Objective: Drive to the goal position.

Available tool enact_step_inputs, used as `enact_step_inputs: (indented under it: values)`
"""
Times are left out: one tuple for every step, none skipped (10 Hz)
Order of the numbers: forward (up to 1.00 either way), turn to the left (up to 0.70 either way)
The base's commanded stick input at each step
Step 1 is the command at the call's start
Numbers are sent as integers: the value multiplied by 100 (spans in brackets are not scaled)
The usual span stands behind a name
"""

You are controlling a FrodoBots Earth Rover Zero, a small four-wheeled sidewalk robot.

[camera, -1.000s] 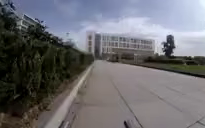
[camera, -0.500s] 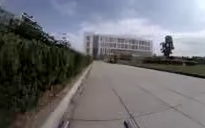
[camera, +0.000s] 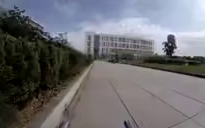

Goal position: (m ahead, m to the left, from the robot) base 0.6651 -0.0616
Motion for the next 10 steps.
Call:
enact_step_inputs:
  values:
    - [45,0]
    - [45,0]
    - [19,0]
    - [0,0]
    - [0,0]
    - [0,0]
    - [0,0]
    - [0,0]
    - [0,0]
    - [0,0]
